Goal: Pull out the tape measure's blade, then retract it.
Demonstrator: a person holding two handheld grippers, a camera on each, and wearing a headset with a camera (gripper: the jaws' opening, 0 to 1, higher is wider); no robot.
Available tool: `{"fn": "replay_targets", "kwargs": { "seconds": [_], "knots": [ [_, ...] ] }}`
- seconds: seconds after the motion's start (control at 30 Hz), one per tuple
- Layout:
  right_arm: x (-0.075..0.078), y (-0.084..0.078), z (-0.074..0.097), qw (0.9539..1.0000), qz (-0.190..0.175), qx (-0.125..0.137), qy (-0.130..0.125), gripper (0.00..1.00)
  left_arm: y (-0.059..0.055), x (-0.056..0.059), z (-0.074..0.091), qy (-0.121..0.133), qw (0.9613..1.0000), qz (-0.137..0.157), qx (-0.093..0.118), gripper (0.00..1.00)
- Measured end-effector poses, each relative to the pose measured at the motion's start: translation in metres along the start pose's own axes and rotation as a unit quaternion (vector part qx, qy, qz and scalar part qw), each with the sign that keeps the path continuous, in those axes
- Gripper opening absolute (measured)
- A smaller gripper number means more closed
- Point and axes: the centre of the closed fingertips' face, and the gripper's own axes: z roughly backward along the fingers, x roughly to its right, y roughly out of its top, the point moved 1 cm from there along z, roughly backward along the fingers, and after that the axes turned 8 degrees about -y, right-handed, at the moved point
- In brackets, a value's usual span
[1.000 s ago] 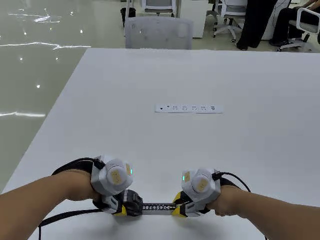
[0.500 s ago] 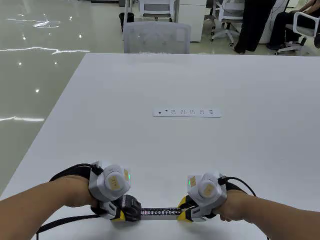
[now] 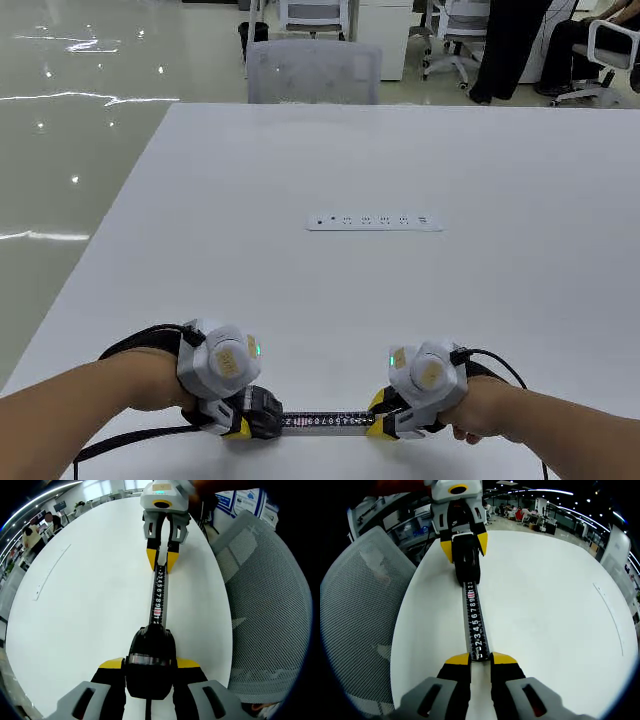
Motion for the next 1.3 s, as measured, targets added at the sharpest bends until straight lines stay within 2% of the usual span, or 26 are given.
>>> {"fn": "replay_targets", "kwargs": {
  "seconds": [1.3],
  "knots": [
    [0.009,-0.032,0.024,0.9998,-0.011,-0.011,-0.016,0.12,0.001,0.001,0.000,0.001,1.0000,-0.001,0.000,0.33]
  ]
}}
